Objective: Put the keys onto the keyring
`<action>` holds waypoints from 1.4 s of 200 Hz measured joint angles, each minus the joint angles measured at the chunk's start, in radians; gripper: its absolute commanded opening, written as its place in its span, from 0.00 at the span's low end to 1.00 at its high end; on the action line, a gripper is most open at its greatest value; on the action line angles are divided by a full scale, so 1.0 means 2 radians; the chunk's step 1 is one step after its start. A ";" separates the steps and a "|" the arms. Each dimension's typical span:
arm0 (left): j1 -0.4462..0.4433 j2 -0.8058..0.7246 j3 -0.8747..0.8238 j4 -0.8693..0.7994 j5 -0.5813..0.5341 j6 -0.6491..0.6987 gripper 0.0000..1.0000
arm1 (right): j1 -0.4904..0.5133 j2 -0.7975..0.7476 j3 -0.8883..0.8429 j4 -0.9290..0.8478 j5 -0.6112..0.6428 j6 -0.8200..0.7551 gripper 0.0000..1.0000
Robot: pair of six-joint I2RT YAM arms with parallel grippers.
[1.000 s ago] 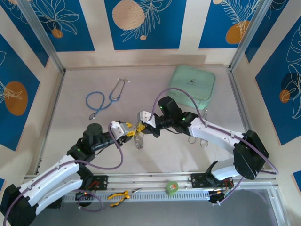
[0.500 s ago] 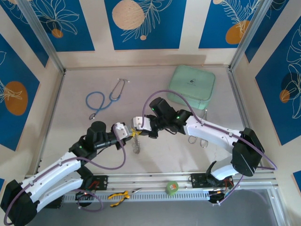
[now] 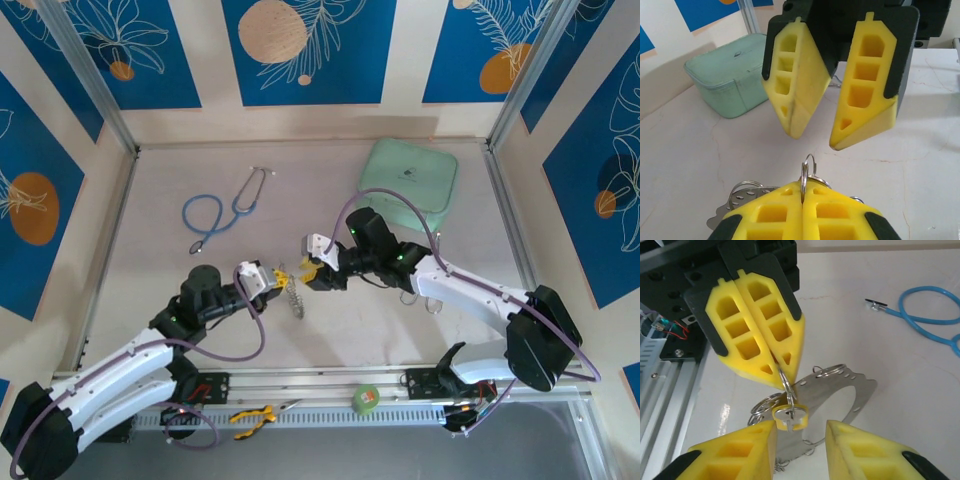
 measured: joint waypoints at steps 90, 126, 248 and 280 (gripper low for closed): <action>0.000 -0.003 -0.004 0.029 0.008 -0.015 0.00 | 0.000 0.001 -0.009 0.042 -0.017 0.035 0.15; 0.000 -0.003 -0.004 0.029 0.008 -0.015 0.00 | -0.001 0.001 -0.009 0.044 -0.027 0.041 0.00; 0.000 0.005 -0.004 0.055 0.029 -0.020 0.00 | -0.009 0.038 0.005 0.027 -0.039 0.038 0.00; 0.000 0.005 -0.005 0.064 0.030 -0.020 0.00 | -0.020 0.028 -0.003 0.044 -0.044 0.047 0.27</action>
